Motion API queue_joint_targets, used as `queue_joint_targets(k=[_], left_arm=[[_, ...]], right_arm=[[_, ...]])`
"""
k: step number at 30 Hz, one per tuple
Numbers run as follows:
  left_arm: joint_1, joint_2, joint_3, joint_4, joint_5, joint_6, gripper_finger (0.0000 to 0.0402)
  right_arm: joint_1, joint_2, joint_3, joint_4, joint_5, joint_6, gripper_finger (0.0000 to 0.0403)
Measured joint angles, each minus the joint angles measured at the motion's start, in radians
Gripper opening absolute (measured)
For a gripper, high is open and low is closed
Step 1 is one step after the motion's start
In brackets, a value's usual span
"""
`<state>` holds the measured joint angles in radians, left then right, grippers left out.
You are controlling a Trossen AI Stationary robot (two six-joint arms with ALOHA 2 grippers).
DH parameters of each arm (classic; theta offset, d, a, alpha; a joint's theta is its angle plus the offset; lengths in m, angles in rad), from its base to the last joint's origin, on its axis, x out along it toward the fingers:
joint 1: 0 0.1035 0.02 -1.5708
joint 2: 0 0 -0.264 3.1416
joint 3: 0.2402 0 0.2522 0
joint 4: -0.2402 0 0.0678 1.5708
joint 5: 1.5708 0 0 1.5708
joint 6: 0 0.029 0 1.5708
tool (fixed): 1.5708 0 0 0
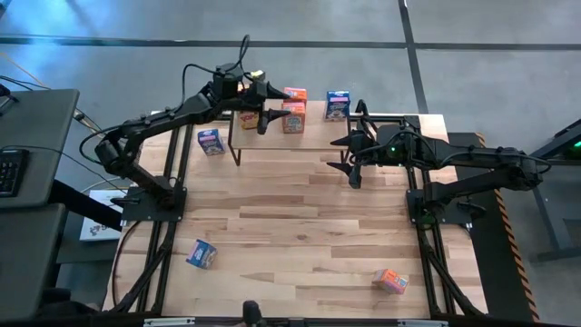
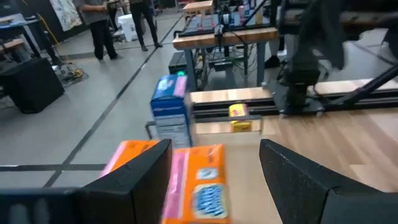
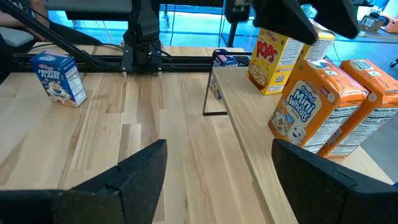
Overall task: Stack cereal on shelf
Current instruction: Put the bottom blue cereal box on the shelf aligned with the other blue cereal box
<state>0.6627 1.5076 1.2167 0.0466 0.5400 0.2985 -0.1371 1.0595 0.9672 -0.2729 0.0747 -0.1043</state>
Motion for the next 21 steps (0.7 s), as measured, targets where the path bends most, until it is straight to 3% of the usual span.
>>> queue_joint_targets(k=[16,21], left_arm=[[-0.152,-0.235,0.000,-0.287,-0.008,-0.024,0.0235],[-0.215,-0.302,0.000,-0.356,-0.091,-0.056,0.0235]], right_arm=[[0.000,0.000,0.000,0.000,0.000,0.000,0.0282],[0.000,0.000,0.000,0.000,0.000,0.000,0.0282]])
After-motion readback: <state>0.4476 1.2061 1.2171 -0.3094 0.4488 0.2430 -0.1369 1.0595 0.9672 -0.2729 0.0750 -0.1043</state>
